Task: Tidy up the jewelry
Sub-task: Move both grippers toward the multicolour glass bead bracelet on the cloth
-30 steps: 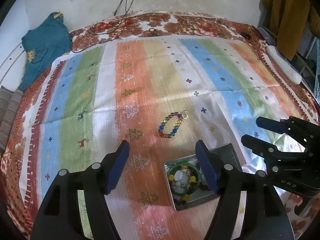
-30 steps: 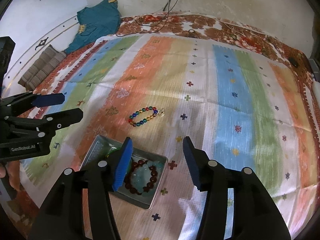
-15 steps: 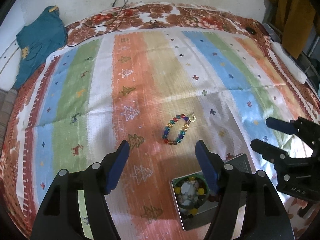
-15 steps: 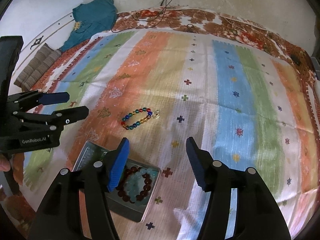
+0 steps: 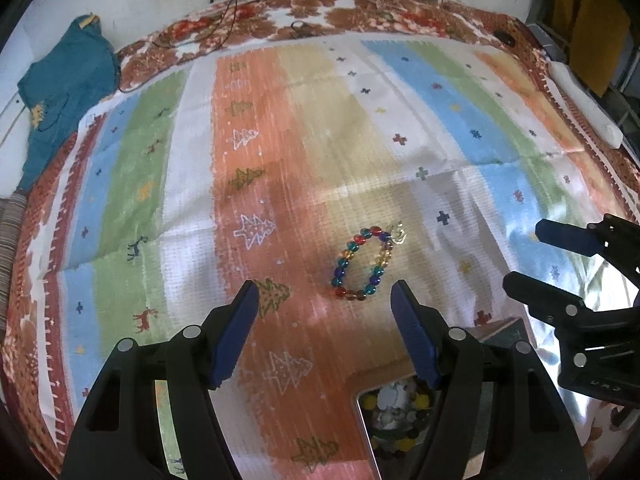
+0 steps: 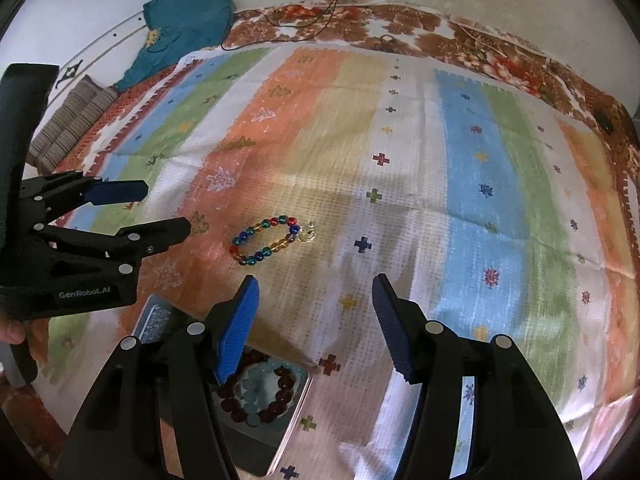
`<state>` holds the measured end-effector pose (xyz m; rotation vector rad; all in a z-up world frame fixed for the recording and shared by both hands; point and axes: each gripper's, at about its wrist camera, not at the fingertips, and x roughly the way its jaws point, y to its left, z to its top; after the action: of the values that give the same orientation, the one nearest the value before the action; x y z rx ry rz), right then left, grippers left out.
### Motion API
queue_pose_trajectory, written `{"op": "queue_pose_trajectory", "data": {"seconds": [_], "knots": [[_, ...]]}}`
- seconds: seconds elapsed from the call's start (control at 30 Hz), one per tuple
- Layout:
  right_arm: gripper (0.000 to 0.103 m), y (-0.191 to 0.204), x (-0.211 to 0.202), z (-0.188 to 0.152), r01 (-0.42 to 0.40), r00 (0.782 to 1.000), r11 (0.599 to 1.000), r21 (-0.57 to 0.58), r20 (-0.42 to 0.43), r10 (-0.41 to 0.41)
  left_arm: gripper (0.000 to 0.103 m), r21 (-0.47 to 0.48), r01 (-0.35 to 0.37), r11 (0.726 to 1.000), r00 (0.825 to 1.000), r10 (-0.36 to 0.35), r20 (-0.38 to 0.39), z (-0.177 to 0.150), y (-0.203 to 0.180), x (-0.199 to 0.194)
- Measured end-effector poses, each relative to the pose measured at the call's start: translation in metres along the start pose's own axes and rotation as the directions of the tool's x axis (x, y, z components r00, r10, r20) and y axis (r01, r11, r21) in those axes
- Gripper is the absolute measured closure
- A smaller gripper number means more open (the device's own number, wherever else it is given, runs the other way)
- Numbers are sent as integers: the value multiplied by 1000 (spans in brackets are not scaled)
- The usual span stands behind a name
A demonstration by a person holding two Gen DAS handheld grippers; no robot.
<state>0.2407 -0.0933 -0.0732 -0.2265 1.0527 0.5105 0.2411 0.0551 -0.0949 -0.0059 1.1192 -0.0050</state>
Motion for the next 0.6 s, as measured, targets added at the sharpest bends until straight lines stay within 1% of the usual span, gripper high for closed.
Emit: {"op": "queue_pose_trajectory", "data": {"seconds": [0.2, 0.43, 0.6], "knots": [[44, 0, 17, 4, 2, 1000, 1000, -29, -20, -2, 35, 13, -3, 1000, 999, 4, -43, 6, 4, 24], [44, 2, 37, 9, 14, 999, 997, -71, -43, -17, 35, 26, 26, 999, 997, -24, -78, 12, 5, 45], [44, 0, 46, 16, 6, 999, 997, -77, -46, -10, 40, 37, 40, 999, 992, -35, -119, 14, 4, 63]]}}
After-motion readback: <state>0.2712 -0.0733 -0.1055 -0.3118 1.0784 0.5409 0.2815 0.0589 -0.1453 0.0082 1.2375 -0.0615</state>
